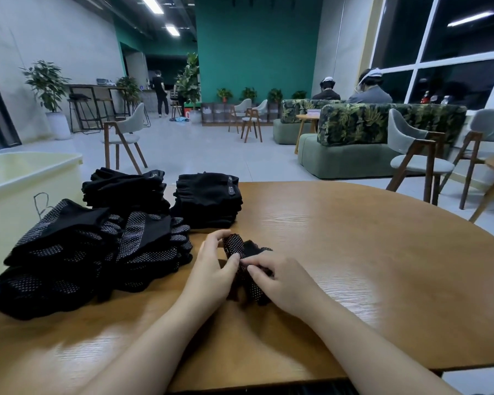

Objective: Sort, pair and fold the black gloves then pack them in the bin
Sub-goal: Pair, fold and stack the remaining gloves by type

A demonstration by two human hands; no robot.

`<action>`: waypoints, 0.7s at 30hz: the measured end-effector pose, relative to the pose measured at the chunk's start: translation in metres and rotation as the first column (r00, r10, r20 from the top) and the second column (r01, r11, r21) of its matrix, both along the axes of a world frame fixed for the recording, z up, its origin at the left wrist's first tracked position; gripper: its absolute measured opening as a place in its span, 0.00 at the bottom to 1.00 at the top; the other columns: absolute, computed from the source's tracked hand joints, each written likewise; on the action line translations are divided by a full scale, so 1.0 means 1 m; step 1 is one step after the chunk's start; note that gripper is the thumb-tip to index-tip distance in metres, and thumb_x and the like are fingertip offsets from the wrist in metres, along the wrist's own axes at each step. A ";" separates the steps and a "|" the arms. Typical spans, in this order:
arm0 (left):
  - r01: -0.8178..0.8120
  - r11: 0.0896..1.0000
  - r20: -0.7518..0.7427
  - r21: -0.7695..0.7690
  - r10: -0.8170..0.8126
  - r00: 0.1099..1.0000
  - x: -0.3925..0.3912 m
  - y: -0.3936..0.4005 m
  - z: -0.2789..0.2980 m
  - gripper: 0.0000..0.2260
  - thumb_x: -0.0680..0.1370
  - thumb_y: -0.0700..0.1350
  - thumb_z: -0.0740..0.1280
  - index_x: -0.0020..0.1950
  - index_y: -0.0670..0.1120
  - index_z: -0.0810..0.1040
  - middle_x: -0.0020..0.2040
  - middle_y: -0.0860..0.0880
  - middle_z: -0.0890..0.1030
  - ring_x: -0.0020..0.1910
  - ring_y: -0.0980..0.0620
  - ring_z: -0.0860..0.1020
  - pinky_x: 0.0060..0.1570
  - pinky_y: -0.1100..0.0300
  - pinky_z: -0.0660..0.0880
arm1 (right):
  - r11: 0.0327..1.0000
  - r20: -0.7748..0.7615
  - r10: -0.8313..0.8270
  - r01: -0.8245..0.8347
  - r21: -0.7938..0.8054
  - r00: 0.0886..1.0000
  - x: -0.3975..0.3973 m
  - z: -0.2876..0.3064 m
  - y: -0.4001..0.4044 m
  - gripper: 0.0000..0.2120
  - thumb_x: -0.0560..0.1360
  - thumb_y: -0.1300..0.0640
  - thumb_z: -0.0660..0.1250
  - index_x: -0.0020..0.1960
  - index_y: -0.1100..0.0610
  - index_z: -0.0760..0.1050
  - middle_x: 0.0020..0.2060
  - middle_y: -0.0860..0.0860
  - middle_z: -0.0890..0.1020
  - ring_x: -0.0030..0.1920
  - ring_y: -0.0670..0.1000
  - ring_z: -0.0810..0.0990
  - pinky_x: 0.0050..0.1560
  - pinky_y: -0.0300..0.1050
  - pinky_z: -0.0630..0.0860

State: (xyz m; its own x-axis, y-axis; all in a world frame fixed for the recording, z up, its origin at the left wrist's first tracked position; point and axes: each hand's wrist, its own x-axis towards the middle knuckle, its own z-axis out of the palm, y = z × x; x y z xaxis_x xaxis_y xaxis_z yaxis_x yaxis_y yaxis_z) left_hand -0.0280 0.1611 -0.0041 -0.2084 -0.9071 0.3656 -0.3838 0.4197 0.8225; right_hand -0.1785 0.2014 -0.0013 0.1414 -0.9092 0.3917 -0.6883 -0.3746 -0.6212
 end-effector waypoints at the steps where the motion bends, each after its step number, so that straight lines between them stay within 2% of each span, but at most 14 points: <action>1: 0.001 1.000 0.009 -0.011 -0.001 1.000 0.001 0.001 0.001 0.18 0.77 0.40 0.64 0.61 0.58 0.67 0.60 0.53 0.72 0.58 0.48 0.75 0.61 0.50 0.72 | 1.000 0.001 -0.014 0.014 -0.009 1.000 -0.001 0.001 -0.001 0.11 0.78 0.57 0.64 0.57 0.51 0.80 0.45 0.41 0.80 0.47 0.40 0.76 0.49 0.31 0.70; 4: 0.037 0.998 -0.008 -0.060 -0.037 0.999 0.004 0.003 0.006 0.22 0.76 0.36 0.61 0.60 0.62 0.68 0.59 0.54 0.74 0.52 0.48 0.76 0.55 0.44 0.76 | 0.988 0.000 -0.106 0.105 -0.115 0.994 -0.007 0.004 -0.008 0.08 0.75 0.58 0.68 0.54 0.53 0.79 0.43 0.42 0.76 0.46 0.42 0.72 0.47 0.28 0.65; 6: 0.059 0.991 0.013 -0.118 -0.058 0.998 0.008 0.004 0.009 0.23 0.75 0.33 0.60 0.62 0.59 0.69 0.57 0.56 0.76 0.51 0.53 0.76 0.56 0.52 0.75 | 0.983 -0.019 -0.125 0.122 -0.137 0.992 -0.012 0.011 -0.012 0.16 0.72 0.57 0.71 0.59 0.53 0.74 0.51 0.43 0.73 0.53 0.43 0.68 0.55 0.32 0.64; 8: 0.090 0.986 0.049 -0.139 -0.084 0.995 0.013 0.010 0.016 0.24 0.76 0.33 0.59 0.63 0.60 0.69 0.58 0.61 0.74 0.53 0.60 0.75 0.56 0.61 0.74 | 0.998 -0.035 -0.055 0.054 -0.012 0.998 -0.014 0.021 -0.012 0.30 0.71 0.54 0.72 0.69 0.52 0.65 0.59 0.41 0.66 0.62 0.41 0.62 0.64 0.34 0.59; 10: 0.138 0.983 0.092 -0.122 -0.127 0.988 0.019 0.017 0.026 0.24 0.77 0.34 0.59 0.64 0.62 0.68 0.58 0.62 0.73 0.50 0.62 0.76 0.51 0.61 0.76 | 0.991 -0.028 0.053 -0.049 0.121 0.998 -0.009 0.032 -0.011 0.39 0.70 0.52 0.74 0.74 0.48 0.56 0.63 0.39 0.63 0.67 0.39 0.58 0.67 0.35 0.55; 11: 0.158 0.980 0.113 -0.120 -0.144 0.983 0.023 0.020 0.032 0.24 0.77 0.35 0.59 0.64 0.62 0.67 0.57 0.62 0.73 0.48 0.61 0.76 0.50 0.60 0.76 | 0.982 0.005 0.097 -0.097 0.165 0.995 -0.005 0.036 -0.013 0.41 0.69 0.52 0.74 0.75 0.47 0.55 0.65 0.39 0.65 0.67 0.38 0.60 0.68 0.36 0.57; 13: 0.169 0.974 0.130 -0.149 -0.151 0.980 0.032 0.023 0.041 0.24 0.78 0.35 0.59 0.62 0.63 0.68 0.55 0.62 0.75 0.48 0.62 0.77 0.49 0.62 0.76 | 0.964 0.068 0.146 -0.157 0.213 0.987 0.005 0.044 -0.017 0.34 0.67 0.51 0.75 0.69 0.47 0.64 0.59 0.43 0.75 0.62 0.41 0.72 0.65 0.42 0.69; 14: 0.161 0.972 0.122 -0.170 -0.142 0.982 0.037 0.025 0.045 0.23 0.78 0.34 0.59 0.60 0.63 0.68 0.54 0.61 0.76 0.49 0.62 0.77 0.48 0.63 0.76 | 0.959 0.083 0.161 -0.176 0.223 0.983 0.011 0.048 -0.019 0.25 0.68 0.52 0.74 0.63 0.48 0.71 0.52 0.44 0.79 0.55 0.42 0.77 0.58 0.43 0.74; 16: 0.120 0.973 0.083 -0.196 -0.105 0.991 0.049 0.024 0.050 0.20 0.78 0.34 0.59 0.53 0.62 0.68 0.53 0.57 0.77 0.48 0.59 0.77 0.47 0.61 0.77 | 0.938 0.145 0.210 -0.241 0.249 0.967 0.021 0.053 -0.024 0.08 0.70 0.56 0.73 0.48 0.52 0.78 0.39 0.43 0.81 0.42 0.43 0.80 0.47 0.41 0.77; 17: 0.097 0.976 0.056 -0.195 -0.088 0.995 0.056 0.022 0.051 0.19 0.78 0.34 0.59 0.49 0.61 0.68 0.55 0.57 0.77 0.49 0.57 0.77 0.47 0.59 0.77 | 0.922 0.199 0.237 -0.285 0.264 0.951 0.026 0.054 -0.027 0.05 0.71 0.59 0.73 0.44 0.53 0.78 0.35 0.43 0.80 0.39 0.43 0.79 0.44 0.40 0.76; 19: 0.067 0.984 0.052 -0.164 -0.059 0.997 0.072 0.018 0.051 0.17 0.78 0.35 0.61 0.45 0.59 0.69 0.59 0.59 0.75 0.51 0.54 0.77 0.47 0.56 0.77 | 0.908 0.257 0.257 -0.323 0.265 0.932 0.036 0.052 -0.032 0.04 0.72 0.60 0.71 0.44 0.54 0.77 0.35 0.44 0.79 0.39 0.43 0.78 0.45 0.41 0.75; 21: 0.078 0.987 0.173 -0.139 -0.053 0.983 0.088 0.014 0.050 0.15 0.77 0.37 0.64 0.46 0.59 0.71 0.56 0.58 0.76 0.51 0.56 0.77 0.51 0.55 0.76 | 0.916 0.270 0.247 -0.315 0.248 0.931 0.044 0.048 -0.037 0.05 0.73 0.58 0.70 0.46 0.52 0.76 0.36 0.42 0.79 0.39 0.42 0.78 0.43 0.40 0.74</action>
State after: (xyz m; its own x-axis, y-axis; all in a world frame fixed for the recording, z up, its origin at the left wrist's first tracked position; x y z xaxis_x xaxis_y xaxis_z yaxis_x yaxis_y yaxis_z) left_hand 0.0600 0.1753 0.0459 -0.3356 -0.8295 0.4463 -0.4795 0.5583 0.6771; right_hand -0.1344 0.1646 0.0464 0.3456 -0.9215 0.1773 -0.4071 -0.3174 -0.8565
